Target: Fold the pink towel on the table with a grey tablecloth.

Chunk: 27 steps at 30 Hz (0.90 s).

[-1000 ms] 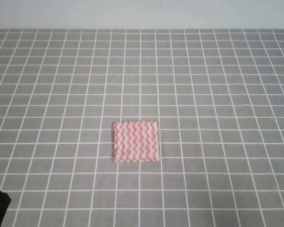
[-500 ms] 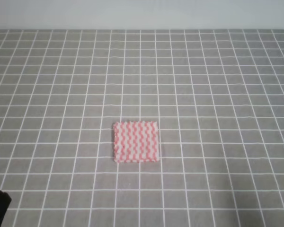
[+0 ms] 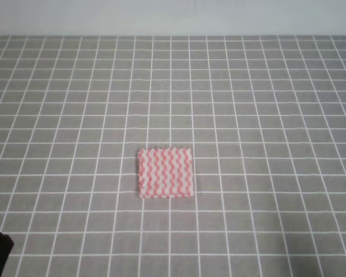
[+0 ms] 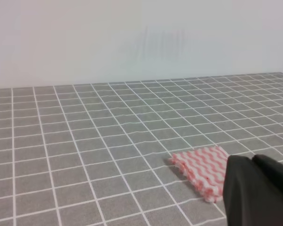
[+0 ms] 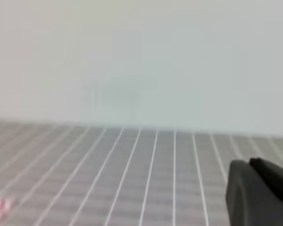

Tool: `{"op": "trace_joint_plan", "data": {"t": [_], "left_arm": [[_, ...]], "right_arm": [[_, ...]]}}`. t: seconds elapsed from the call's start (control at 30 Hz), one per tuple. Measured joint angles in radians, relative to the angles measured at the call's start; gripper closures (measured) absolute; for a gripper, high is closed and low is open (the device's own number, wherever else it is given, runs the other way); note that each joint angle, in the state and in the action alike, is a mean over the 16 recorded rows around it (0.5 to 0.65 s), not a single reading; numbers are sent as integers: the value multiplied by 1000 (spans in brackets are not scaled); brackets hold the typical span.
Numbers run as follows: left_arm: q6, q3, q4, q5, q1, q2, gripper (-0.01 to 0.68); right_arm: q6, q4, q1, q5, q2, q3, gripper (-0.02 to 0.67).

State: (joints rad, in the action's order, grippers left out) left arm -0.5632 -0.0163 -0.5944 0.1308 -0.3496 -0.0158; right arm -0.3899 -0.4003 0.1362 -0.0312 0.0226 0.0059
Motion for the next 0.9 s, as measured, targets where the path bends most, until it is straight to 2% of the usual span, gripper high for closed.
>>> {"op": "trace_joint_plan", "data": {"t": [0.23, 0.53, 0.9], "left_arm": [[0, 2, 0, 1, 0, 0, 675], [0, 6, -1, 3, 0, -1, 676], [3, 7, 14, 1, 1, -1, 676]], "right_arm": [[175, 220, -1, -159, 2, 8, 665], [184, 251, 0, -287, 8, 12, 665], [183, 248, 0, -294, 9, 12, 665]]}}
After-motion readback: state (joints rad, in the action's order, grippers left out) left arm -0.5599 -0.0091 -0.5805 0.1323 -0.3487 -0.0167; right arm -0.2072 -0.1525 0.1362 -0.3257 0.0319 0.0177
